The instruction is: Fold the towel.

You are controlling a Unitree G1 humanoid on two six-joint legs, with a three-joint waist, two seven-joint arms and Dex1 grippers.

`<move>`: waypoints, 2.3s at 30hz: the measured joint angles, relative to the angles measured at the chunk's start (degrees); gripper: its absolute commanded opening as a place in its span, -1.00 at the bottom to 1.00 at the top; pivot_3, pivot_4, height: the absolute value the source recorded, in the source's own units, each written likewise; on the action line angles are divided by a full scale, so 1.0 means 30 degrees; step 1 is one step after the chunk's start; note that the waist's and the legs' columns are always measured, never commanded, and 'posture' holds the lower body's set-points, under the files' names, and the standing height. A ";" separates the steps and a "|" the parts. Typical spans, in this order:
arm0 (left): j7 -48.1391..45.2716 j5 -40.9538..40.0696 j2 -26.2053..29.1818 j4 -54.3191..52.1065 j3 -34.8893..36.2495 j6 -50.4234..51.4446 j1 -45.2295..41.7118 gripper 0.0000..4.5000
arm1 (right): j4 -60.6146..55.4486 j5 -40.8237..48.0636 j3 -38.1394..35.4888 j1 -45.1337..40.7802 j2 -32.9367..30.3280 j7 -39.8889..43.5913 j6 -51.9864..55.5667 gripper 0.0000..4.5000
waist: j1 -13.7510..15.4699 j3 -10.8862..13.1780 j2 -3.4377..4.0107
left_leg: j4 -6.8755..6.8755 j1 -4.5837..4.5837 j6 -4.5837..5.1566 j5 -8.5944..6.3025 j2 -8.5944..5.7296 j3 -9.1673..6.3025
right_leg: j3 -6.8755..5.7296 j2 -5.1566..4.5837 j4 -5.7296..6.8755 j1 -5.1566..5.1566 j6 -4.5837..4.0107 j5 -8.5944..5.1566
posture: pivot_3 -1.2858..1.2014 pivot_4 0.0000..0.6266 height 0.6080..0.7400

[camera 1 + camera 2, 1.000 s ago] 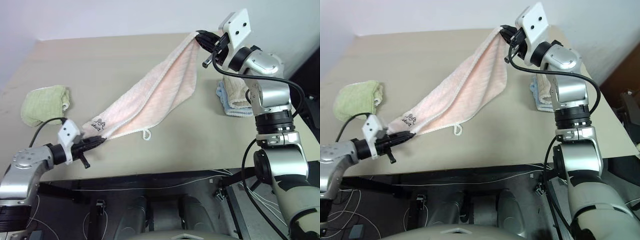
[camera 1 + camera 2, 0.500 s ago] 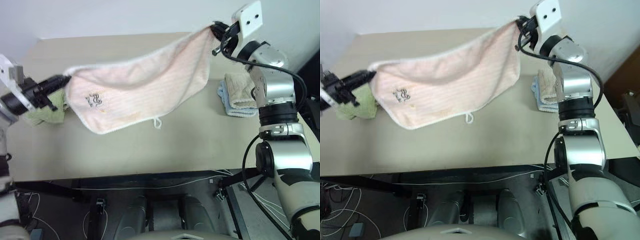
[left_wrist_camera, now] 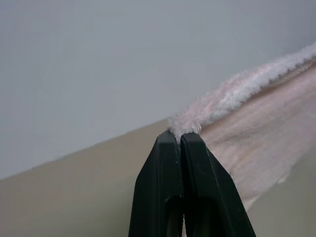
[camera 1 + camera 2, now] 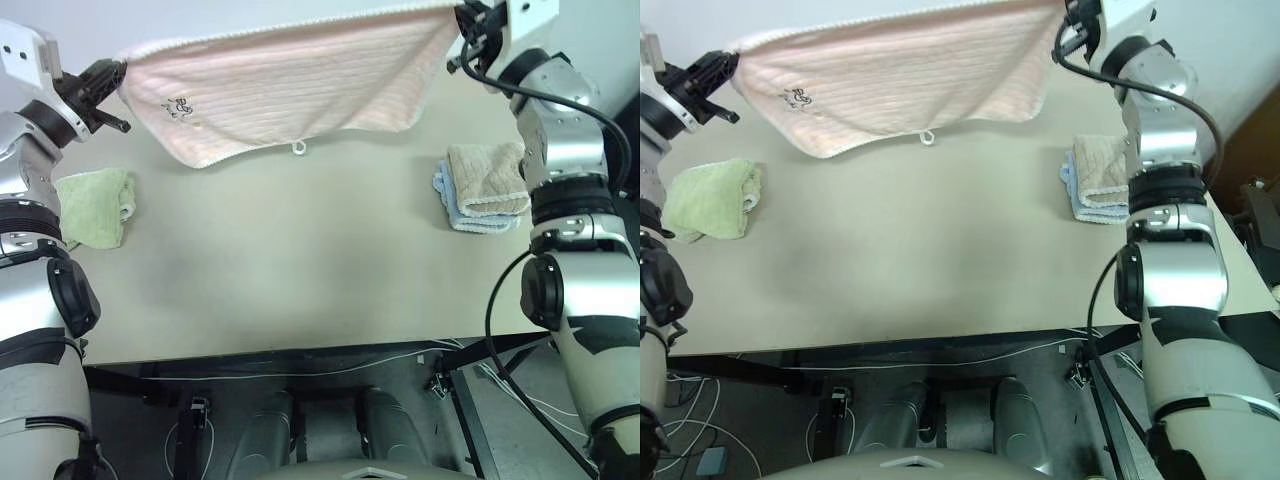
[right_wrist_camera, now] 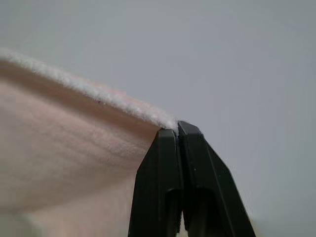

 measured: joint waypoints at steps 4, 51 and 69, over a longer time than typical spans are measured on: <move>-0.2089 0.0209 0.0269 0.0348 -0.0037 -0.0204 0.1717 -0.99 | -0.3605 0.0910 0.0076 0.3227 -0.0533 0.2352 0.1913 -1.00 | -0.0062 0.0004 0.0006 | 0.0023 -0.0004 0.0004 0.0002 0.0009 0.0000 | 0.0000 0.0003 0.0042 -0.0014 0.0000 0.0000 | 0.03 -0.52 1.00; -1.2549 -0.3645 0.6534 -1.3944 0.1923 0.8062 2.1701 -0.99 | -2.4771 1.0081 -0.3625 2.3496 -1.0015 1.3150 1.2839 -1.00 | 0.0691 0.0000 -0.0005 | -0.0017 -0.0005 0.0044 -0.0112 0.0053 -0.0042 | -0.0030 -0.0187 -0.0286 0.0135 -0.0187 -0.0094 | 0.03 -0.52 1.00; -1.1855 -0.2524 0.4792 -0.8801 -0.0626 0.8366 1.3130 -0.99 | -1.9150 1.0337 -0.0958 1.6846 -0.6731 1.0654 1.3899 -1.00 | 0.0665 -0.0003 -0.0009 | 0.0020 -0.0008 0.0112 -0.0088 0.0031 -0.0025 | -0.0058 -0.0131 -0.0269 0.0129 -0.0033 -0.0007 | 0.03 -0.52 1.00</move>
